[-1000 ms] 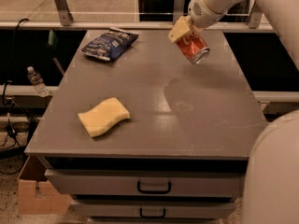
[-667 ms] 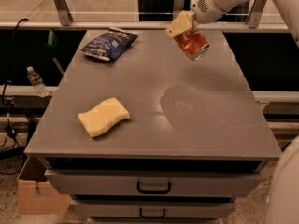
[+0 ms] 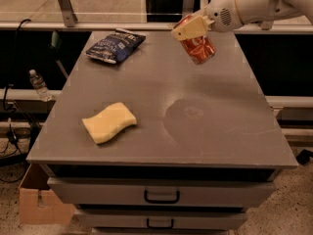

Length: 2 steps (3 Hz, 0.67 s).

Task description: Place coke can upright

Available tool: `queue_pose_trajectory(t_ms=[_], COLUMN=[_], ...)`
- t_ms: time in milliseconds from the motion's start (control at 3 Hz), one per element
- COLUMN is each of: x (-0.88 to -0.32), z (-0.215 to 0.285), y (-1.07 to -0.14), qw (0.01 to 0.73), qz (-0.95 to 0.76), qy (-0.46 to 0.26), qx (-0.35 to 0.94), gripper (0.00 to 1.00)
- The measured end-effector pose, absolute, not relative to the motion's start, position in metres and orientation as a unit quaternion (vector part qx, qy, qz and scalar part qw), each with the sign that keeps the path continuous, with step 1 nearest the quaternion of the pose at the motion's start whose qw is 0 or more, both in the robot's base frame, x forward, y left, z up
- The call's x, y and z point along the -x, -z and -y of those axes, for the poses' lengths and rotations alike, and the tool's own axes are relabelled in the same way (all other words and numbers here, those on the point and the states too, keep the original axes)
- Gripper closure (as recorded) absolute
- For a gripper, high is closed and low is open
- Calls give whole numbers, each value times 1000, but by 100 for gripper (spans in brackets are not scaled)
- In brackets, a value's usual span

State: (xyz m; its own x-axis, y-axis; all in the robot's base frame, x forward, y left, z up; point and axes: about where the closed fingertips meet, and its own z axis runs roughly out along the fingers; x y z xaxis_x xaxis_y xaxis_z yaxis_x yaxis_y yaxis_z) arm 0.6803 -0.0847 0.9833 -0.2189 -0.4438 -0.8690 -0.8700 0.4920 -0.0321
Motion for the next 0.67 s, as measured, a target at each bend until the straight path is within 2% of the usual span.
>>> queue_pose_trajectory(t_ms=[333,667], x=[-667,-666], z=[85,81], y=[-988,-989], qw=[488,502], qz=[-678,-653], qy=[-278,-269], qx=[474,499], gripper=[100,100])
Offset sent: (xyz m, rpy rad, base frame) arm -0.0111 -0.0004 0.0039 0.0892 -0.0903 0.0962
